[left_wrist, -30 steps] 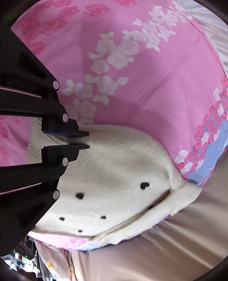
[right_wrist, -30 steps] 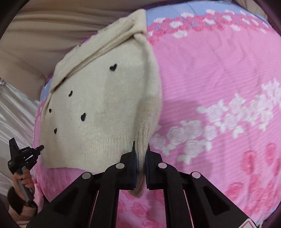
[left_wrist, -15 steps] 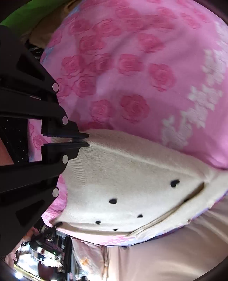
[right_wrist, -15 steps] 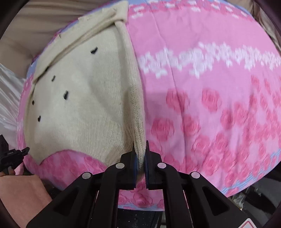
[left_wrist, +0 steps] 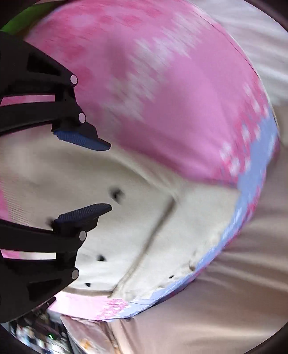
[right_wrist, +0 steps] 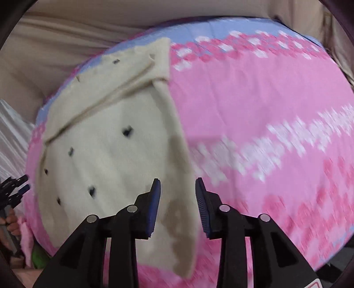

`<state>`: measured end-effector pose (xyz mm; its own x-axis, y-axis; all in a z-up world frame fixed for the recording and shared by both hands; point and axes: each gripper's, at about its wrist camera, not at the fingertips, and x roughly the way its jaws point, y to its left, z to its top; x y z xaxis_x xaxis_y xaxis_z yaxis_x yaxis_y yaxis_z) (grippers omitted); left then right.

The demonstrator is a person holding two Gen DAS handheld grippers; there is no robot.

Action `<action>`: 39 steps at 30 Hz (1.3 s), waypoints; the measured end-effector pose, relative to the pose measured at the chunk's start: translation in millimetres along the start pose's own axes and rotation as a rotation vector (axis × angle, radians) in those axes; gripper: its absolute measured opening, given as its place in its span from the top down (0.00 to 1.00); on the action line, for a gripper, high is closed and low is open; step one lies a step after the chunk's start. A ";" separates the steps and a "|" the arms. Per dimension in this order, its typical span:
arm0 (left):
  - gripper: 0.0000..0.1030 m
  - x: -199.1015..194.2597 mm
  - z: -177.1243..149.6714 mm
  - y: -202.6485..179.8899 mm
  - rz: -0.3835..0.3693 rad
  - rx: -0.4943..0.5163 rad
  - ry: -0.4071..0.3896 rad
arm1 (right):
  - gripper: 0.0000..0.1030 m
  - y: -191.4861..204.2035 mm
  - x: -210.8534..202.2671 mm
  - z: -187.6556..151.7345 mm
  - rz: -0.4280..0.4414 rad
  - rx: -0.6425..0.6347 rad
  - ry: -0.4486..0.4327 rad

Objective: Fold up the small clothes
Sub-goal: 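Move both open grippers to the ribbed hem of the sweater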

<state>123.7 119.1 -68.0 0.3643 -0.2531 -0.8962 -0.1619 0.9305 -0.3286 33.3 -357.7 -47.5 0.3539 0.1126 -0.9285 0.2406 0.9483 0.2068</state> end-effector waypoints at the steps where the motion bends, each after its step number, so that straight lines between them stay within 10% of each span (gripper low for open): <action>1: 0.54 10.9 2.7 -5.2 0.022 0.025 0.012 | 0.71 8.5 5.2 14.1 0.013 -0.020 -0.005; 5: 0.74 69.7 27.3 -2.7 0.195 0.008 0.047 | 0.72 43.6 30.2 53.1 0.021 -0.092 -0.016; 10: 0.99 60.8 50.4 45.4 0.143 -0.157 -0.006 | 0.72 52.7 56.6 85.2 -0.013 -0.102 -0.036; 22: 1.00 61.9 43.5 49.6 0.145 -0.184 -0.030 | 0.61 43.6 92.1 137.4 -0.109 -0.088 -0.107; 24: 1.00 59.6 40.7 53.4 0.142 -0.183 -0.033 | 0.76 44.6 96.1 134.5 -0.100 -0.083 -0.097; 29: 0.99 58.7 39.8 50.4 0.113 -0.160 -0.026 | 0.72 48.3 97.5 143.5 -0.123 -0.106 -0.078; 32: 0.98 46.0 22.3 54.5 0.058 -0.135 0.017 | 0.60 32.0 68.9 124.0 -0.100 -0.041 -0.076; 36: 0.61 21.8 -29.0 70.2 -0.048 -0.166 0.051 | 0.51 10.2 31.5 48.1 -0.054 -0.013 -0.032; 39: 0.56 11.0 -77.7 70.7 -0.073 -0.113 0.131 | 0.51 -2.6 21.5 -23.6 -0.062 -0.010 0.070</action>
<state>45.1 161.6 -124.2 0.2573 -0.3578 -0.8977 -0.2440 0.8748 -0.4186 19.0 -350.7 -75.3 0.2744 0.0734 -0.9588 0.2514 0.9569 0.1452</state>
